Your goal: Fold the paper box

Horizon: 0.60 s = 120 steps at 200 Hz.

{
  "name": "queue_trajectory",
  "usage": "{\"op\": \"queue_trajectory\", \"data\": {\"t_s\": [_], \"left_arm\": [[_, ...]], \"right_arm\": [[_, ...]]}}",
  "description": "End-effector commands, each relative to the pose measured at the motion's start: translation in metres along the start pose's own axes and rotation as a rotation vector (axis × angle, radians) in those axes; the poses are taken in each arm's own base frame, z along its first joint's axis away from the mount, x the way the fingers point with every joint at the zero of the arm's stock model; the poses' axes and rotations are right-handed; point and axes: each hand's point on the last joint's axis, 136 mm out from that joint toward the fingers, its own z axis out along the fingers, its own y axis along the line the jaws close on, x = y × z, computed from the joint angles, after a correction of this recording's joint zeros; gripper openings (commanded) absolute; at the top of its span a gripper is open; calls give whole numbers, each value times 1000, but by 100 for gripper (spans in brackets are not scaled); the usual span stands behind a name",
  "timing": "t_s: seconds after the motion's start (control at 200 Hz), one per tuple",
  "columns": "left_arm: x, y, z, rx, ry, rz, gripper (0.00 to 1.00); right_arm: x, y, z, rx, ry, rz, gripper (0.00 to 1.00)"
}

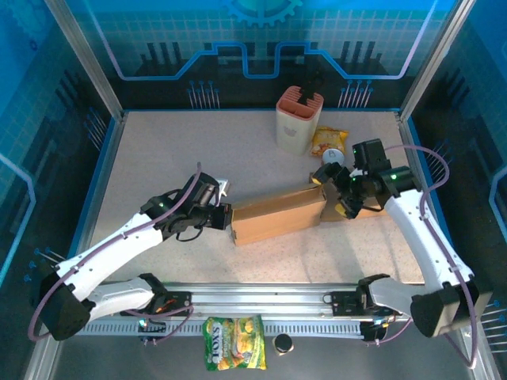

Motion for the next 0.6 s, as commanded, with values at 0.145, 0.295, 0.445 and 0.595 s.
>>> {"op": "queue_trajectory", "data": {"t_s": [0.145, 0.295, 0.445, 0.595], "left_arm": [[35, 21, 8, -97, 128, 30, 0], [35, 18, 8, -90, 125, 44, 0], [33, 15, 7, -87, 109, 79, 0], [32, 13, 5, -96, 88, 113, 0]], "right_arm": [[11, 0, 20, -1, 46, 342, 100], [5, 6, 34, -20, 54, 363, 99], [3, 7, 41, -10, 58, 388, 96], [9, -13, 41, 113, 84, 435, 96]]}}
